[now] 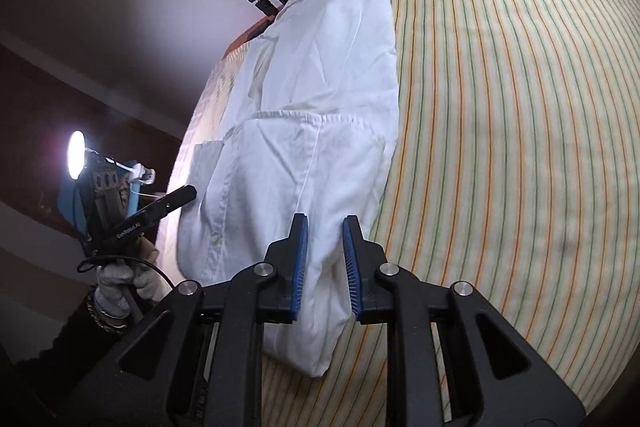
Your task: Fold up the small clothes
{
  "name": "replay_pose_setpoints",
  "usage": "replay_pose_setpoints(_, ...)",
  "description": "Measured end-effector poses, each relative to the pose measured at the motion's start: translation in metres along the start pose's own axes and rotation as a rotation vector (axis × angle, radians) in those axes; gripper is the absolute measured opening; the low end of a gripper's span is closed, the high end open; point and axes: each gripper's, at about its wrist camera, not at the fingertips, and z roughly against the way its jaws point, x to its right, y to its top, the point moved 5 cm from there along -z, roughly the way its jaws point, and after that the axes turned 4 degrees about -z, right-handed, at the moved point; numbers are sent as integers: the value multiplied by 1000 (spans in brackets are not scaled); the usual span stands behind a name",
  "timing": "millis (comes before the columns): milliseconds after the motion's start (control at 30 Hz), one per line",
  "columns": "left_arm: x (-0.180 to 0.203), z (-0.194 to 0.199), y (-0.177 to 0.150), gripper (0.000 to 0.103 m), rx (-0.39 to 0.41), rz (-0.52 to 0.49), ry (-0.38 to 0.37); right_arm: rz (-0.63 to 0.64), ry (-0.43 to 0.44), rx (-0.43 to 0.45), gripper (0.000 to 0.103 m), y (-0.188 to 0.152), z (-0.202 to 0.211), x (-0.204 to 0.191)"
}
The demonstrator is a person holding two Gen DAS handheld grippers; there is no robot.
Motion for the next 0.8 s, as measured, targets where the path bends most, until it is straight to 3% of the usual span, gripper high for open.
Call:
replay_pose_setpoints(33,-1,-2,0,13,-4,9,-8,14,-13,5,21,0,1,1)
replay_pose_setpoints(100,-2,-2,1,9,2,24,-34,45,1,9,19,3,-1,-3)
replay_pose_setpoints(133,-2,2,1,7,12,35,-61,37,45,13,10,4,2,-4)
replay_pose_setpoints(200,-2,15,5,7,67,68,-179,0,168,34,8,6,13,-2)
replay_pose_setpoints(233,-3,18,7,7,83,63,-180,-5,192,48,6,8,16,1)
replay_pose_setpoints(300,-4,14,9,7,80,13,-162,-12,139,64,5,11,15,14)
replay_pose_setpoints(367,-7,-3,5,10,24,-2,-146,-12,67,50,5,10,6,24)
replay_pose_setpoints(400,-10,-10,3,13,6,-7,-130,-4,21,42,5,9,1,28)
replay_pose_setpoints(433,-12,-14,2,22,-1,-12,-116,14,-19,42,5,10,0,30)
replay_pose_setpoints(500,-13,-14,1,26,-5,-24,-104,49,-91,54,5,12,2,28)
replay_pose_setpoints(600,-15,-1,5,38,25,-31,-59,53,-108,105,7,16,19,21)
replay_pose_setpoints(667,-16,11,8,39,53,-39,-25,88,-102,151,18,19,29,8)
replay_pose_setpoints(767,-7,25,10,39,88,-76,-5,171,-136,150,56,18,26,-13)
replay_pose_setpoints(800,-2,27,9,39,90,-99,5,176,-149,141,57,19,21,-15)
